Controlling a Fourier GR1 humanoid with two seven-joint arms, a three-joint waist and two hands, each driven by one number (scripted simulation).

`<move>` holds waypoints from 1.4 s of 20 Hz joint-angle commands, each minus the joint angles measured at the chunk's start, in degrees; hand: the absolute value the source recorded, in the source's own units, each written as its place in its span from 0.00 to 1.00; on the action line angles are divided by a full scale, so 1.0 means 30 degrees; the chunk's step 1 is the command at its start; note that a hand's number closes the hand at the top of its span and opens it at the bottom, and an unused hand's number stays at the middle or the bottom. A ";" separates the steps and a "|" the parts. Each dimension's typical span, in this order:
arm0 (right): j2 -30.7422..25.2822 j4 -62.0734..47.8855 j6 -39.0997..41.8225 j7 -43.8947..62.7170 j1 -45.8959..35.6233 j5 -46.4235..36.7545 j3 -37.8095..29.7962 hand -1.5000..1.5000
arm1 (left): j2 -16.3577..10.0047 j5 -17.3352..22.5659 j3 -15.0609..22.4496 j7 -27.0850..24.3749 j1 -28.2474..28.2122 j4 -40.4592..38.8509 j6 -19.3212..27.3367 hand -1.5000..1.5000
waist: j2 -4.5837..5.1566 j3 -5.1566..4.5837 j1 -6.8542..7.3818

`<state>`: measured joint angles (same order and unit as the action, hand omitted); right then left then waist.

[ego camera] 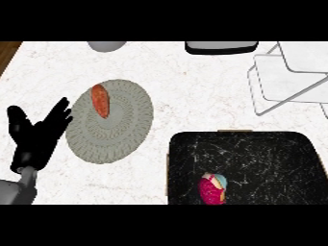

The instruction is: Pick the squash from the tray and place it in the tiered shelf

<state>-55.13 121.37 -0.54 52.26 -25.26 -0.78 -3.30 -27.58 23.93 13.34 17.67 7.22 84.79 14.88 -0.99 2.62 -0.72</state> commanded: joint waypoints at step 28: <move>-0.1251 -1.5385 0.4166 -0.8890 -0.6184 -0.1047 -0.0288 1.00 | 0.0981 -0.0026 0.0796 -0.0874 0.0074 -0.2158 -0.0021 0.50 | 0.0734 -0.0904 0.1308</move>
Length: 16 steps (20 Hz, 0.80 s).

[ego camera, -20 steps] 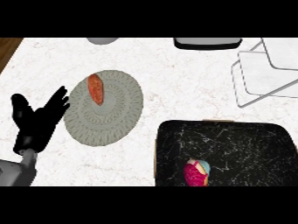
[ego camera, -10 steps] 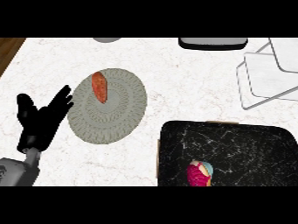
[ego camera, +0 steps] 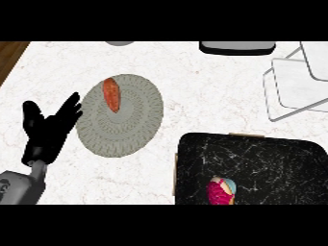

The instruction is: Pick the squash from the tray and place it in the tiered shelf

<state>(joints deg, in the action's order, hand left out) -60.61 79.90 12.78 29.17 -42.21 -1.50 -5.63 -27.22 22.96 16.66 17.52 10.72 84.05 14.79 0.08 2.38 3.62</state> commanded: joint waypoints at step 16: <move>0.1590 -0.7109 -0.0123 -0.5467 -0.3706 -0.2741 0.1133 1.00 | 0.0741 0.1008 -0.0579 -0.1340 -0.1557 -0.2022 -0.0223 0.50 | 0.0275 -0.0838 -0.0211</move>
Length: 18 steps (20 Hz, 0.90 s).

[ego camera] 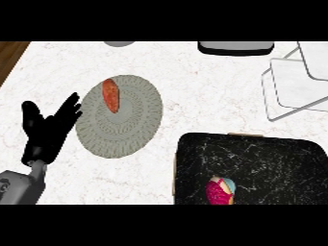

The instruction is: Pick the squash from the tray and place it in the tiered shelf

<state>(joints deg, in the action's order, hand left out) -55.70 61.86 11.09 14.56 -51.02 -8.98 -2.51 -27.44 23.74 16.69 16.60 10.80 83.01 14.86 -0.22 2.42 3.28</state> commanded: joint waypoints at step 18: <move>0.2796 -0.5060 -0.2293 0.0483 -0.3472 0.3343 -0.4636 0.00 | 0.0743 0.0620 0.0095 -0.0630 -0.2363 -0.1095 0.0553 0.50 | 0.0156 -0.0820 -0.0513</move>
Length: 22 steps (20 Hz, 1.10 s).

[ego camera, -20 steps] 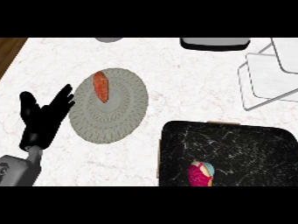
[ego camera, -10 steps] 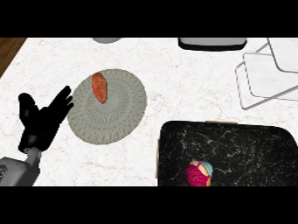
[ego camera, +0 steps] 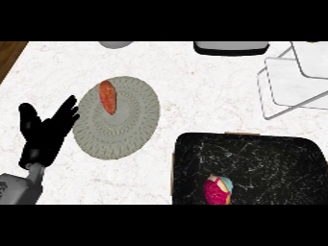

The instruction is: Pick the squash from the tray and place it in the tiered shelf

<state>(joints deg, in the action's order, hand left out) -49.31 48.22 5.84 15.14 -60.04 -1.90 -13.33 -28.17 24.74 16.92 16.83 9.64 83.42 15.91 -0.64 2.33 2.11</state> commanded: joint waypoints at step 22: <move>-0.7359 -0.6960 -0.0058 -0.0182 0.0373 0.2727 -0.7105 0.00 | 0.0566 0.0880 -0.0055 -0.1116 -0.2390 -0.0686 0.0338 0.50 | 0.0346 -0.0738 -0.0579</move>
<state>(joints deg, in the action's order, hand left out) -66.97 30.73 0.19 15.38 -61.10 4.15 -31.85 -29.35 25.59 17.50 15.76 7.68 85.27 17.04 -0.62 2.13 1.11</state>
